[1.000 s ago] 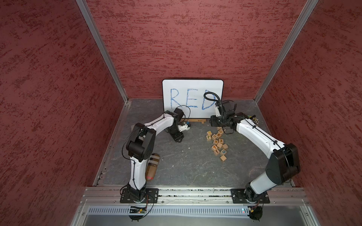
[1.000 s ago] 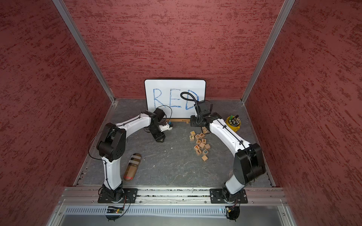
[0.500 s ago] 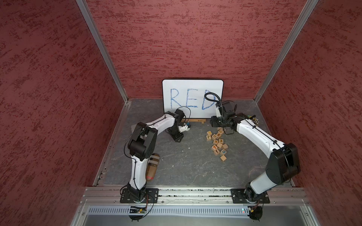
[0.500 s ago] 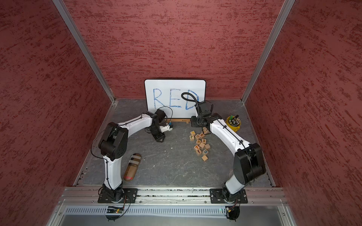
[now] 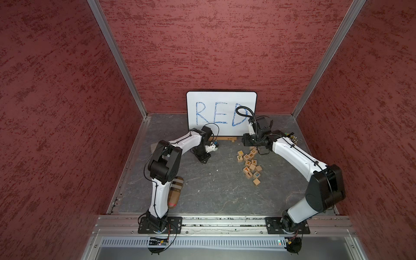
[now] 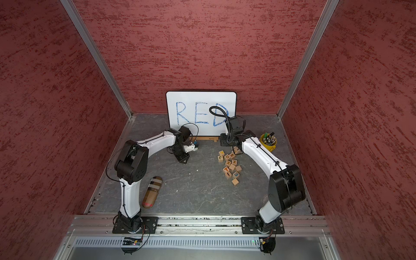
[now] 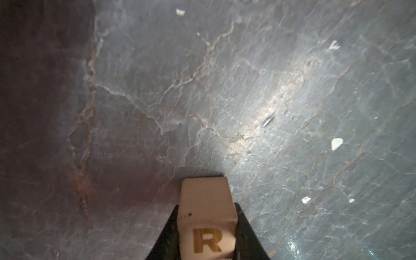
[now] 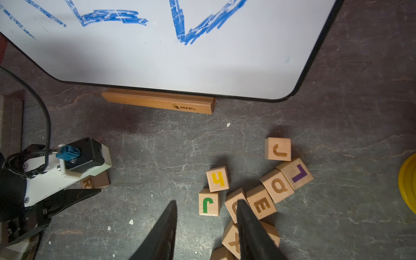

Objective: Assemble the uppercase word "red" with letter blocks
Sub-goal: Pick up the letter block from the center of the board, then place the letter block at the center of the board.

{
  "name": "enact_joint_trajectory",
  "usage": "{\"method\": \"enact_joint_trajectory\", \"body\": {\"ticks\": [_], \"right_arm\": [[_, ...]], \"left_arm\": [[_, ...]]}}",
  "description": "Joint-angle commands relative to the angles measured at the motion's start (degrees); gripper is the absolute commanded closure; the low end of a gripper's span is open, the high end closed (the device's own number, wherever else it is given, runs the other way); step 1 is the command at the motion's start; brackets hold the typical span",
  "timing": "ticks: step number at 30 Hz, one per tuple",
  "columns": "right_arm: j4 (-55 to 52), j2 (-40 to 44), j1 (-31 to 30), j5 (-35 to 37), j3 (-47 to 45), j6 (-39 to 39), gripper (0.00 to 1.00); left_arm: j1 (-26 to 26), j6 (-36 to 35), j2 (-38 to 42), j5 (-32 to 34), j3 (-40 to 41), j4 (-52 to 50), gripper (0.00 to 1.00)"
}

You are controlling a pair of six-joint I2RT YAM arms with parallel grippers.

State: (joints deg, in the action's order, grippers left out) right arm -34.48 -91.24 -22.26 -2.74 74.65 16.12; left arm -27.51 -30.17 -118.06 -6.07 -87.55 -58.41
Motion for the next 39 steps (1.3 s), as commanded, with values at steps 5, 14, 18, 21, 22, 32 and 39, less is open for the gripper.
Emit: {"method": "enact_joint_trajectory", "body": {"ticks": [5,14,18,21,22,32,39], "right_arm": [[2.0,0.1,0.6,-1.2,-0.6,-0.5,0.55],[2.7,-0.9,0.7,-2.1,-0.4,-1.2,0.55],[2.9,-1.2,0.9,-2.4,-0.4,-1.6,0.55],[3.1,-1.6,0.9,-2.8,-0.2,-1.9,0.55],[3.2,-1.6,1.0,-2.9,-0.1,-1.9,0.56],[4.0,-2.4,1.3,-3.6,-0.4,-2.7,0.56],[4.3,-2.6,1.5,-3.9,-0.8,-2.8,0.56]], "left_arm": [[0.2,6.7,-1.6,0.3,-2.0,-2.3,0.97],[6.0,18.4,-0.3,-4.0,-0.9,-1.2,0.98],[7.8,21.6,2.2,-1.4,1.9,2.5,0.98],[8.8,23.8,3.1,1.5,2.5,3.1,1.00],[9.0,24.3,3.2,2.4,2.5,3.0,1.00],[9.7,28.2,6.3,5.4,5.3,4.7,1.00],[11.1,29.1,7.4,1.9,6.5,5.1,0.99]]}}
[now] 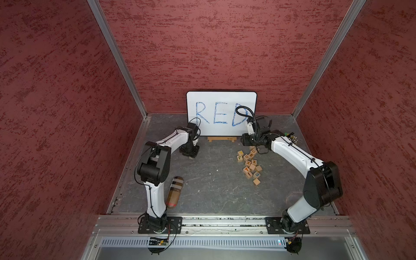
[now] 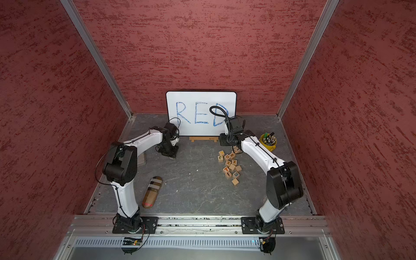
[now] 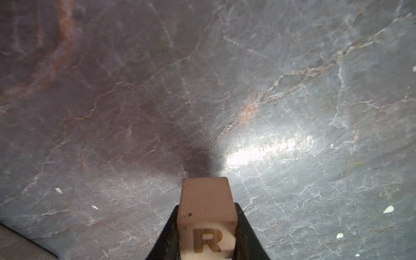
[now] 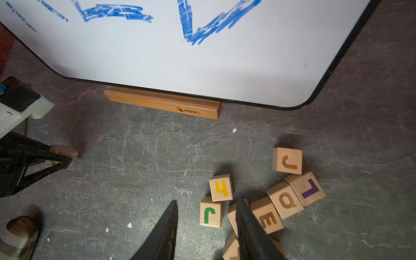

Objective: Assemble the uppercase word "red" with letter blocks
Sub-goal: Place the letter block at the center of the board.

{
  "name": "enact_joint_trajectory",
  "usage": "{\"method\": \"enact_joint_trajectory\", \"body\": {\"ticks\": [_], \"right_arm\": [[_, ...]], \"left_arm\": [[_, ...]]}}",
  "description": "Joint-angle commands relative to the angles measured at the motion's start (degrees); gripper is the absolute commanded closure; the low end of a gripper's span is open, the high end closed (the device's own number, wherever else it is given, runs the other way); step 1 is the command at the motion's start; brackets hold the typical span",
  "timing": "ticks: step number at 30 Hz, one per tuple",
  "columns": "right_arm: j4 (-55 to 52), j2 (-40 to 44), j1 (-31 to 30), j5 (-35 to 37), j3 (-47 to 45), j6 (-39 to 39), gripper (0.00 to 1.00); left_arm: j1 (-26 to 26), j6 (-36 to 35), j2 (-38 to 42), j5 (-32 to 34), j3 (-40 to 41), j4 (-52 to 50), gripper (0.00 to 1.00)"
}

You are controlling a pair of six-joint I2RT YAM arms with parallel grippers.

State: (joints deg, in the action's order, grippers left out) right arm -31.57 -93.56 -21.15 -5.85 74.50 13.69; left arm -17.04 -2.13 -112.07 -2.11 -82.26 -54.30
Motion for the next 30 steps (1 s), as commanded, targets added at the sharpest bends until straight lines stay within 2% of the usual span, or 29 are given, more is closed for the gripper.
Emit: {"method": "enact_joint_trajectory", "body": {"ticks": [1,10,20,24,30], "right_arm": [[1.4,-0.2,0.4,-0.8,-0.8,-0.3,0.56],[1.2,0.1,0.6,-0.6,-1.0,-0.2,0.56],[1.7,0.4,0.7,-0.5,-2.2,0.2,0.56],[1.9,0.7,0.8,-0.4,-2.6,0.1,0.55],[2.2,0.7,1.0,-0.6,-2.9,0.1,0.55]], "left_arm": [[0.7,1.0,1.3,-2.0,1.4,1.0,0.98],[0.9,1.3,1.4,-3.1,3.3,2.1,0.97],[1.0,0.9,0.9,-2.4,4.2,2.8,0.87],[1.0,0.8,1.1,-2.4,4.4,2.8,0.80],[0.6,0.6,2.2,-2.1,5.1,3.1,0.60]]}}
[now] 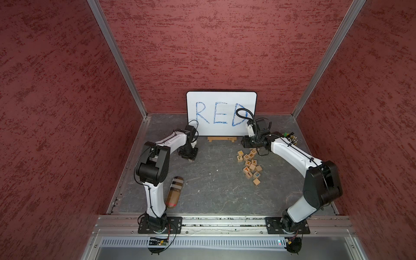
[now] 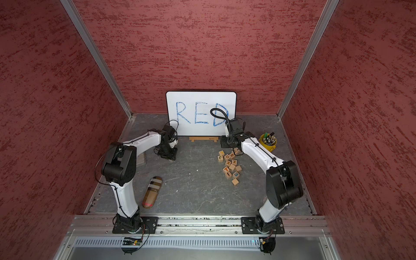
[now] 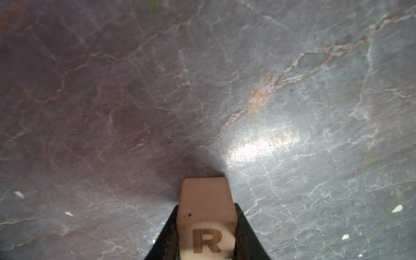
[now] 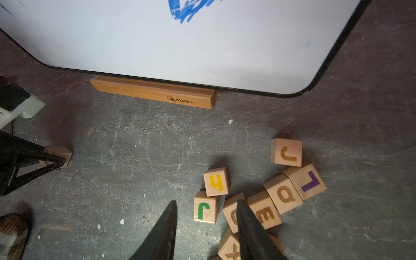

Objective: Assemble the uppercase word "red" with letter blocks
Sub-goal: Place the letter block at the center of the board.

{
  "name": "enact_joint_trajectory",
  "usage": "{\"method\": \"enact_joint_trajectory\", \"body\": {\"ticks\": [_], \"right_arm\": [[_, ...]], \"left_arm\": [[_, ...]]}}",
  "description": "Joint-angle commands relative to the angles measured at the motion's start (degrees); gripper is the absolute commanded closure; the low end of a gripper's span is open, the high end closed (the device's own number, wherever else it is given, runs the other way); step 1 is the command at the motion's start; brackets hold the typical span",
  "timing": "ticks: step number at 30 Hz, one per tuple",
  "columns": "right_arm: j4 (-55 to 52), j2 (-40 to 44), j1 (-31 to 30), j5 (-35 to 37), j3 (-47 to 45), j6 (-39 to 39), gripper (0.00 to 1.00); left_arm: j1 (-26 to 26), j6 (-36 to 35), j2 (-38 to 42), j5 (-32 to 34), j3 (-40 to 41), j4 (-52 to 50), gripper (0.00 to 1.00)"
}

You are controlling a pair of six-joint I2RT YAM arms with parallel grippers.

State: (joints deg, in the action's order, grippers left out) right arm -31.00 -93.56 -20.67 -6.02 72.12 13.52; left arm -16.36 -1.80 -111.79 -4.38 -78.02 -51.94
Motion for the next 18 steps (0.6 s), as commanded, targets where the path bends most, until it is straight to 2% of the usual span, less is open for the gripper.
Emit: {"method": "enact_joint_trajectory", "body": {"ticks": [1,6,12,18], "right_arm": [[1.7,0.7,0.6,-0.5,-0.6,0.3,0.55],[2.0,0.7,0.6,-0.6,-0.9,0.3,0.54],[2.4,1.4,0.8,-0.3,-1.3,0.3,0.54],[0.8,1.6,0.9,-0.2,-1.4,0.3,0.54]], "left_arm": [[-0.2,0.2,2.2,0.3,0.9,0.8,0.55],[-0.3,0.2,2.6,1.2,1.0,0.8,0.39],[-0.5,-0.6,3.9,2.4,0.3,0.6,0.31],[-0.8,-4.7,10.4,1.6,-0.4,0.5,0.15]]}}
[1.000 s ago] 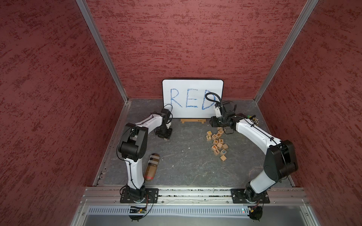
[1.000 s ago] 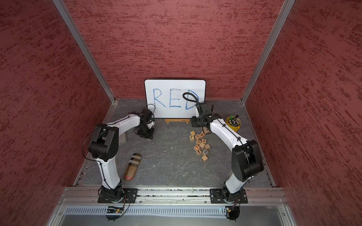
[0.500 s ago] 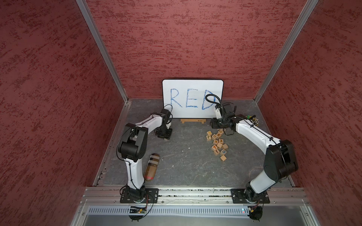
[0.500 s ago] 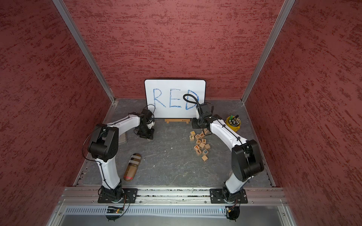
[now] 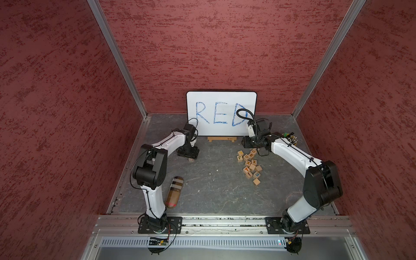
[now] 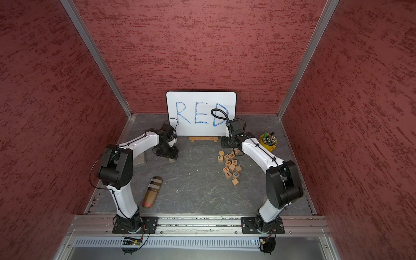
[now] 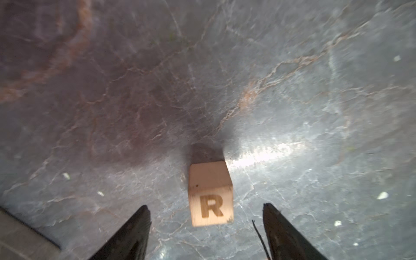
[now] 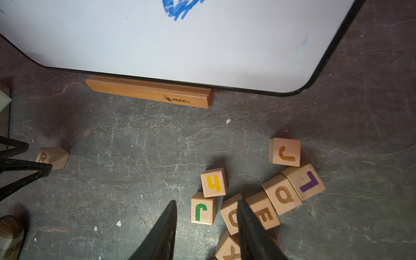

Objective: Assemble the uppercase word "red" with letter blocks
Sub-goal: Place the letter block at the center of the board, then pick up the letter block from the center of the board.

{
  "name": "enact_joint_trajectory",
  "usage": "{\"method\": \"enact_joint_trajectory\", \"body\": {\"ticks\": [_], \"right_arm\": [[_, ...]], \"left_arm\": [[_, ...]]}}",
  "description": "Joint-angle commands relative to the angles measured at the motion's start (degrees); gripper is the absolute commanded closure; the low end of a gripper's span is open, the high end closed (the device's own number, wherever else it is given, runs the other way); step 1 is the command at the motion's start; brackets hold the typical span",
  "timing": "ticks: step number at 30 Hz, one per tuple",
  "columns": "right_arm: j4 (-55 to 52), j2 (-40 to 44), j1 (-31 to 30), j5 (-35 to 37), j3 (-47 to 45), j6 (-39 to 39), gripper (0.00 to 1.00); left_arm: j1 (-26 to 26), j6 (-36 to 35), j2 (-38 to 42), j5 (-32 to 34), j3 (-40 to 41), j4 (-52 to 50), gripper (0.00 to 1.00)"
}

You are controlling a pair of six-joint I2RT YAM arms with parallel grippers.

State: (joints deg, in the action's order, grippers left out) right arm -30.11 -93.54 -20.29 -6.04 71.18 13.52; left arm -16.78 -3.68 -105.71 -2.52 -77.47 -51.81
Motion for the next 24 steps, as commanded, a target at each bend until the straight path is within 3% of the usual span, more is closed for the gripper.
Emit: {"method": "enact_joint_trajectory", "body": {"ticks": [1,10,16,24], "right_arm": [[-0.4,1.8,0.5,-0.2,-0.5,0.2,0.54],[-5.0,4.2,0.5,1.5,-3.3,2.3,0.57],[-8.0,4.8,1.1,4.1,-3.7,5.1,0.55],[-10.7,3.9,5.1,2.1,-5.3,10.7,0.55]], "left_arm": [[-0.7,-4.1,6.0,-0.6,-0.8,0.6,0.14],[-4.2,-13.0,13.2,-3.6,-8.8,-3.8,0.11],[-4.2,-15.6,13.7,-6.8,-15.9,-7.3,0.09],[-4.2,-14.1,13.9,-10.5,-15.4,-5.3,0.08]]}}
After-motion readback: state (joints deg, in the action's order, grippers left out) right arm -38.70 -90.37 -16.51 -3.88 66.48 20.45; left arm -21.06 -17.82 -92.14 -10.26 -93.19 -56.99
